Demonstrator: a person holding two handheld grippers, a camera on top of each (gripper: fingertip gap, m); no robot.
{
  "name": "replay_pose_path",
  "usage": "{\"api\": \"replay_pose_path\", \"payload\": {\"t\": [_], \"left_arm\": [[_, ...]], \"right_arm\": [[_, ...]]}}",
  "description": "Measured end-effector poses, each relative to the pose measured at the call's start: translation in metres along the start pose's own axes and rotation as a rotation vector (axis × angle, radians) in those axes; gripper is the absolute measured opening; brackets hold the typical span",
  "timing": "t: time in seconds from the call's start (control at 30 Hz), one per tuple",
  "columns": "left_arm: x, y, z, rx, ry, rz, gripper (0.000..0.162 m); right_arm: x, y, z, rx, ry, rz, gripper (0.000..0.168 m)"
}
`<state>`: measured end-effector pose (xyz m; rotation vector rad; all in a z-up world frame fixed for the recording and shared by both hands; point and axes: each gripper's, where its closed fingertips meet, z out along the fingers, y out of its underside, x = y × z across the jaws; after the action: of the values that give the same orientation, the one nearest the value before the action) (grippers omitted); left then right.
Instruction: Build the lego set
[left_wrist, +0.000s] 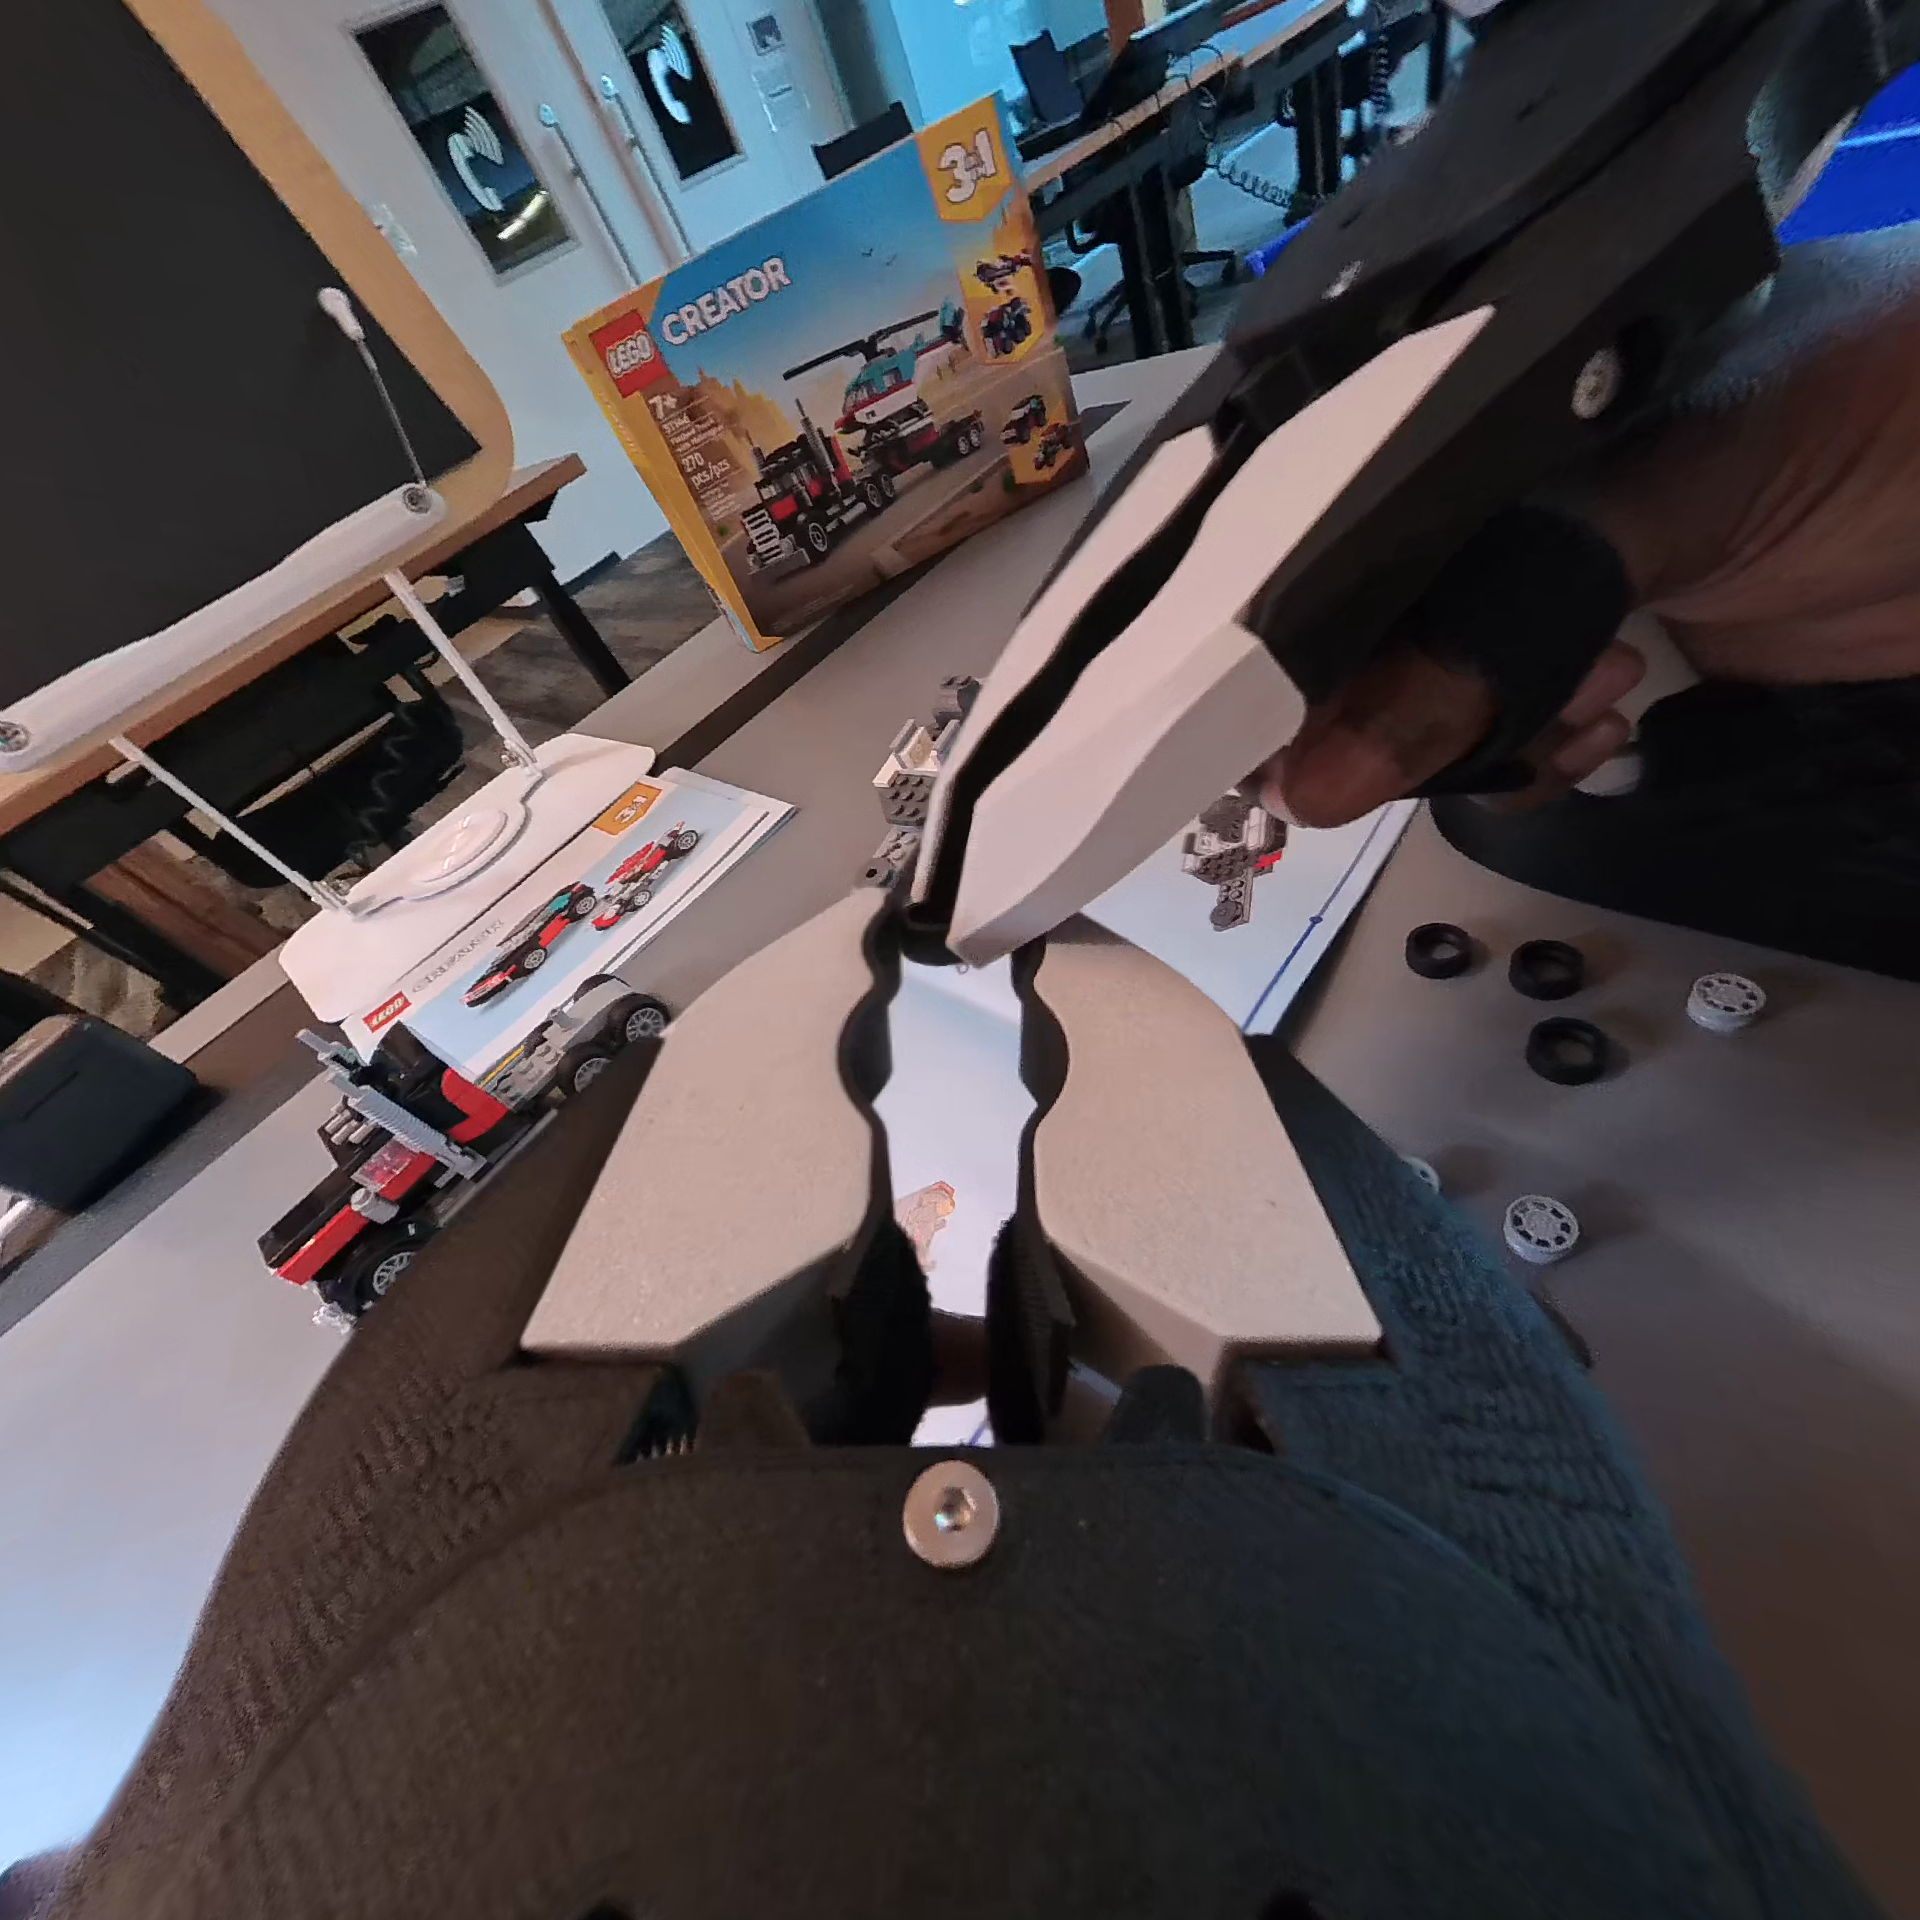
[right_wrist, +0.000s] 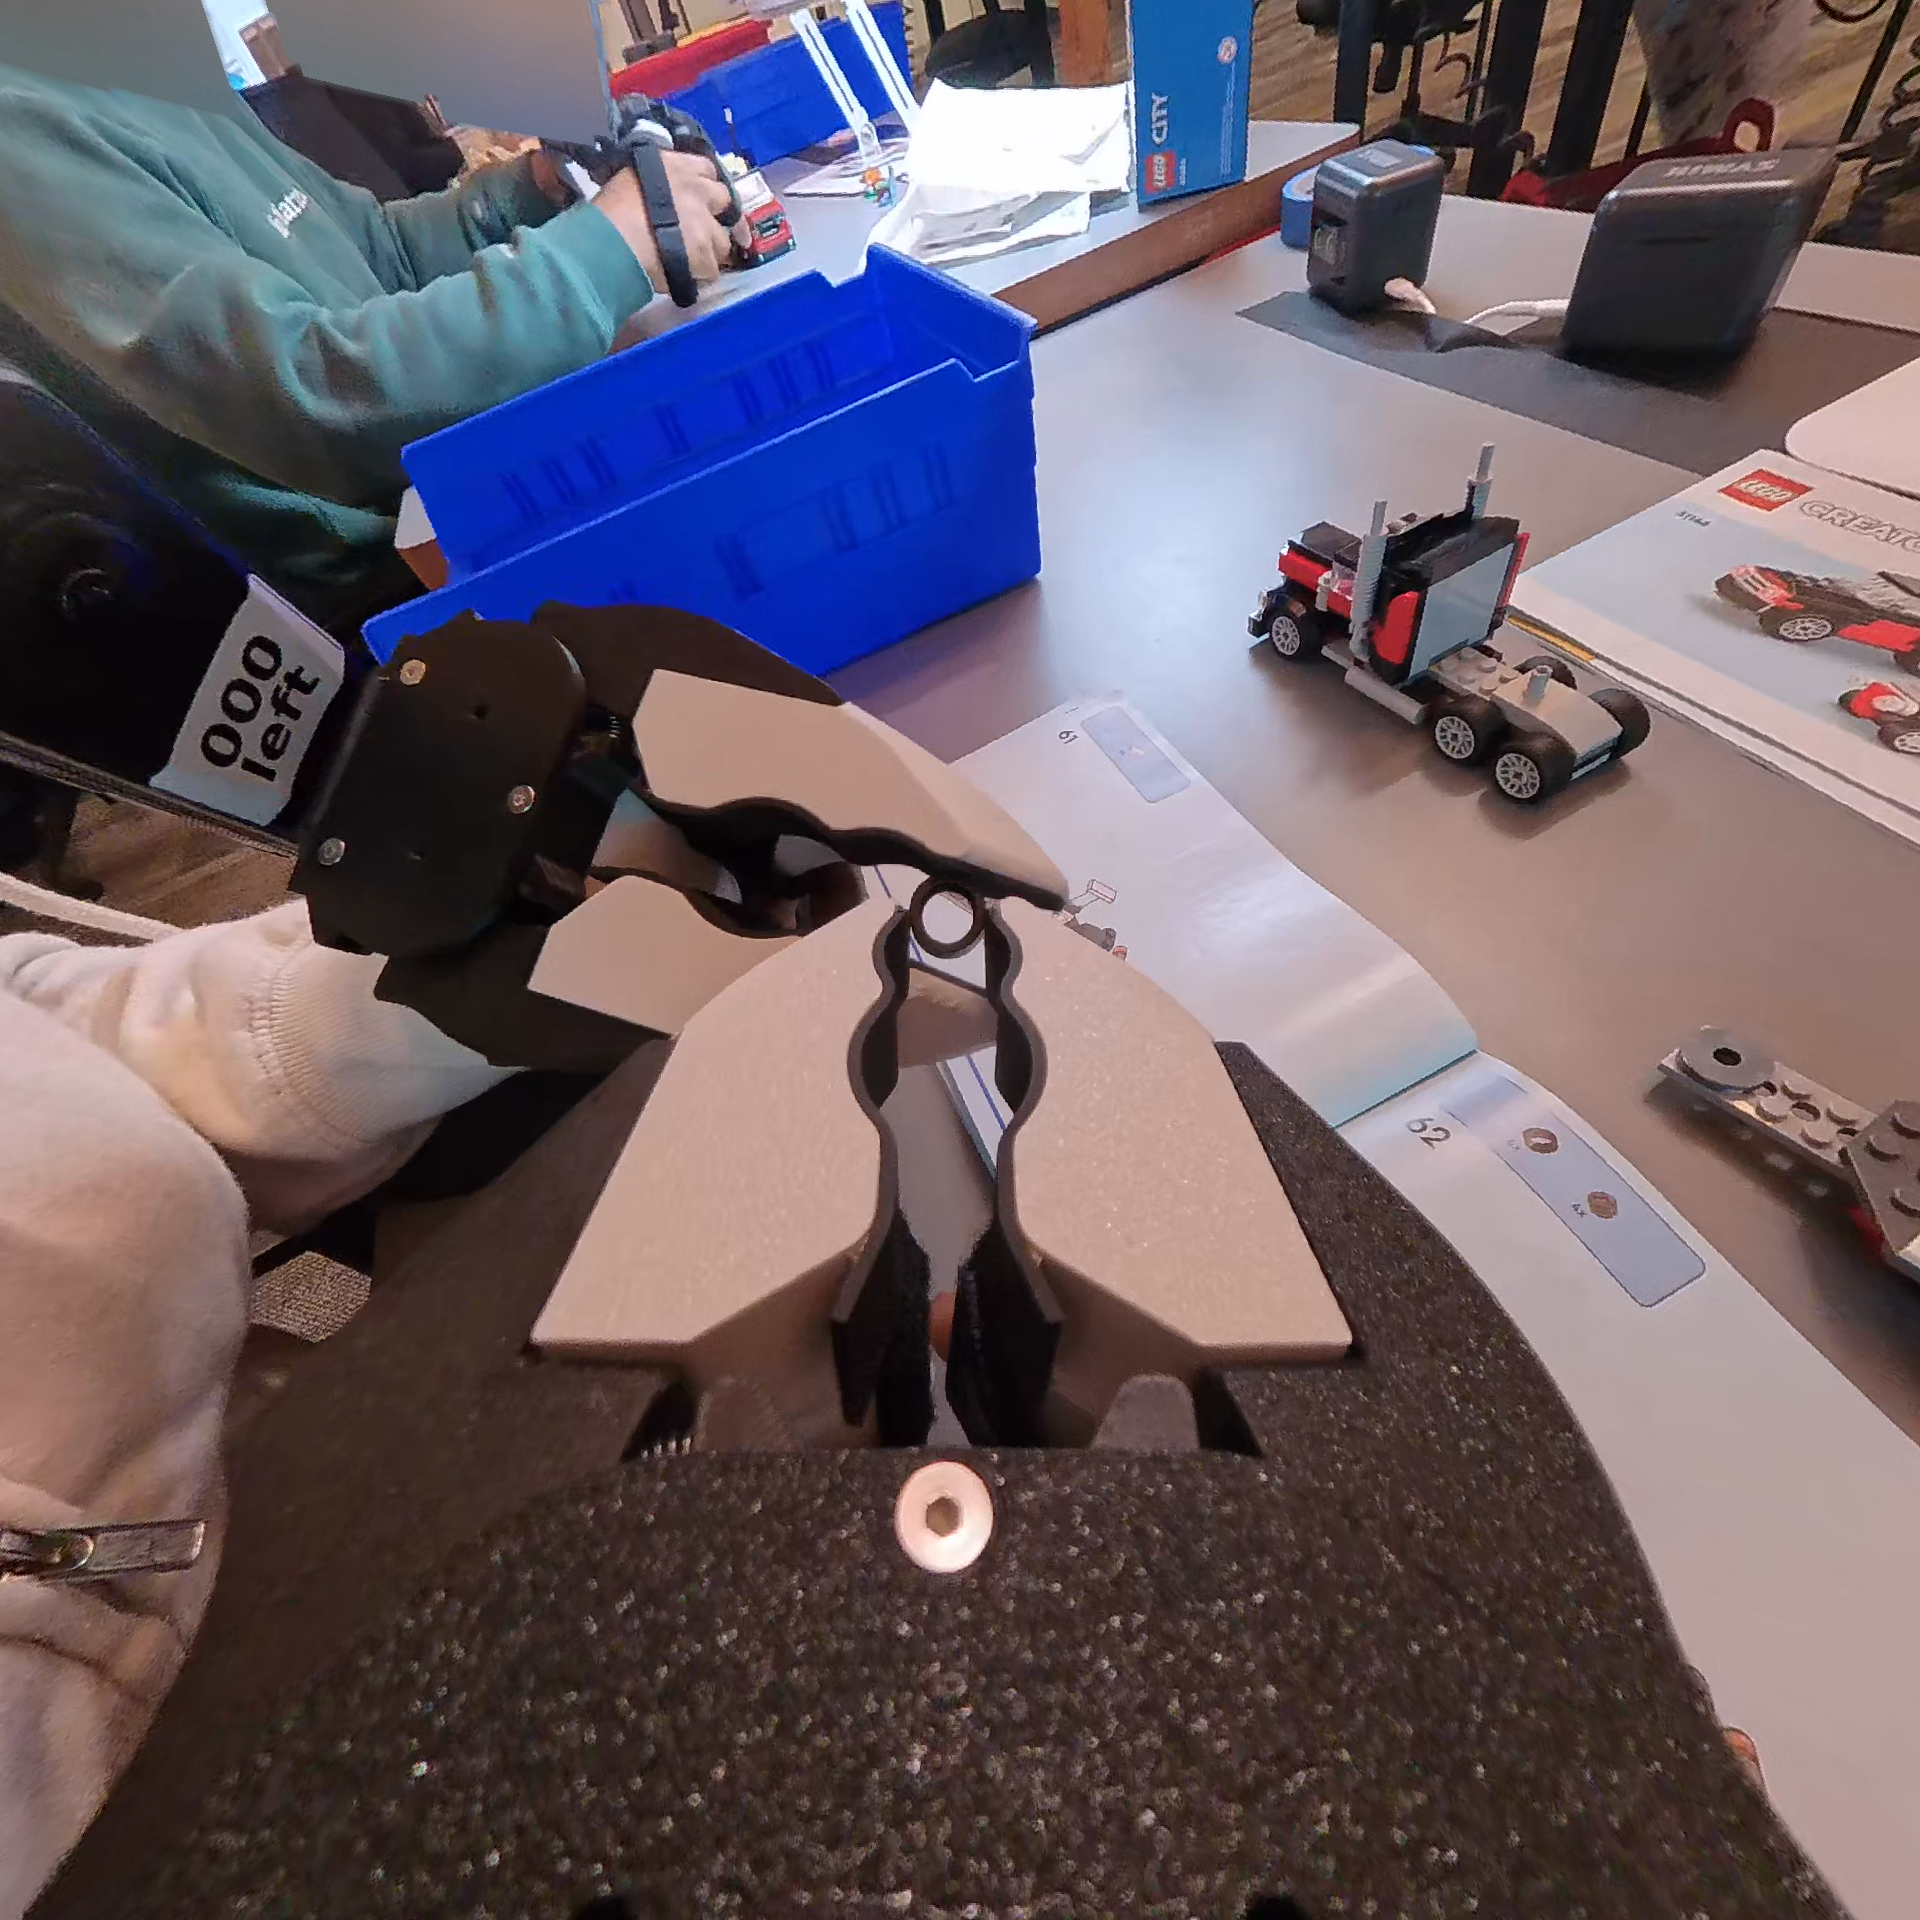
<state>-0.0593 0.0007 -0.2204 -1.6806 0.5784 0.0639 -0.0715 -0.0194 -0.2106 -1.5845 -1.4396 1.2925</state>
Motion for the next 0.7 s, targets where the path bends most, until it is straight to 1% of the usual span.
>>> {"api": "replay_pose_path", "payload": {"t": [0.1,0.4,0.7], "left_arm": [[-0.002,0.001,0.0,-0.007,-0.007,0.004,0.016],[-0.001,0.001,-0.001,0.005,0.003,-0.003,0.014],[-0.008,-0.013,-0.009,0.116,-0.003,-0.075,0.012]], "right_arm": [[0.0,-0.001,0.0,0.0,-0.002,0.005,0.013],[-0.001,-0.001,0.001,0.0,-0.002,0.003,0.014],[-0.01,-0.017,-0.003,0.023,-0.014,-0.042,0.016]]}}
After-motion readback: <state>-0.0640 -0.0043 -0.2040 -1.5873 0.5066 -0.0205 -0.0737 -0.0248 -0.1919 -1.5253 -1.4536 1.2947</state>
